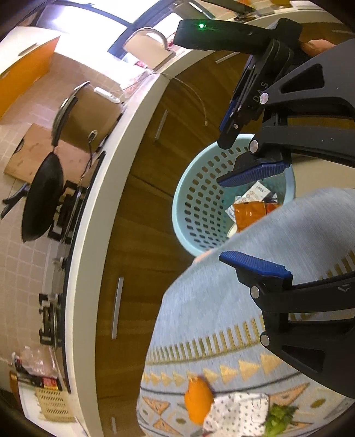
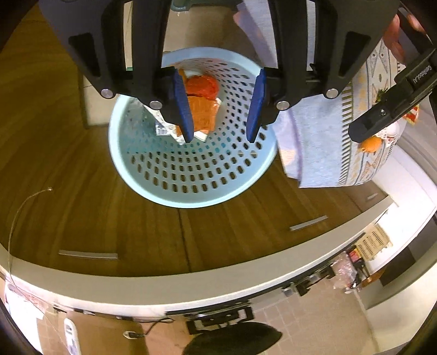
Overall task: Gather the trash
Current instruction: 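Move both open tools back over the table, then grasp another green stalk with the left tool while the right tool grasps the polka-dot napkin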
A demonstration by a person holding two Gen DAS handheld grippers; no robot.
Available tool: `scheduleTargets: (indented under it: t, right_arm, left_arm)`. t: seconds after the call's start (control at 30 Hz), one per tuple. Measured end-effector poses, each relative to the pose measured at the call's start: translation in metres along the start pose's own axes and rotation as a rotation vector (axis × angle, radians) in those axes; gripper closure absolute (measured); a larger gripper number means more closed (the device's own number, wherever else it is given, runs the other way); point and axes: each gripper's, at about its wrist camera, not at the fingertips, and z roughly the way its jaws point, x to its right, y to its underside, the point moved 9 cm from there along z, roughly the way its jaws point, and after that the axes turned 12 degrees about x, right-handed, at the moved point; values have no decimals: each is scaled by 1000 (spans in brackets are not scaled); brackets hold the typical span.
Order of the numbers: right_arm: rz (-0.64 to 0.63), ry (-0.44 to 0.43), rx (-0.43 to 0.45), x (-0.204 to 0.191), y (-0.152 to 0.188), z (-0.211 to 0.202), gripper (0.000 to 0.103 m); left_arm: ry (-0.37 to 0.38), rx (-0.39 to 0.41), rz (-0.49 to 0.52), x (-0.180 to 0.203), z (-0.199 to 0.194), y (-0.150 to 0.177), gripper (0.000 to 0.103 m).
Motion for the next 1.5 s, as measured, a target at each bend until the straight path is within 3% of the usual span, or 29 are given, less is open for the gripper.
scheduleTargets:
  t: [0.57, 0.93, 1.1, 1.23, 1.33, 1.5]
  right_arm:
    - [-129, -194, 9, -126, 3, -14, 66]
    - [-272, -327, -8, -221, 28, -19, 66]
    - [-312, -353, -27, -248, 38, -7, 66]
    - [-320, -358, -48, -260, 44, 3, 66]
    - [-327, -355, -59, -261, 49, 6, 66]
    - [-326, -339, -63, -252, 49, 12, 64]
  left_arm:
    - [-146, 137, -97, -86, -95, -22, 55]
    - [-278, 214, -215, -181, -159, -29, 55]
    - [-327, 177, -270, -218, -164, -17, 55]
    - [-349, 77, -318, -232, -144, 7, 55]
    - [-345, 16, -377, -235, -125, 24, 55]
    - [-334, -15, -470, -240, -105, 31, 57]
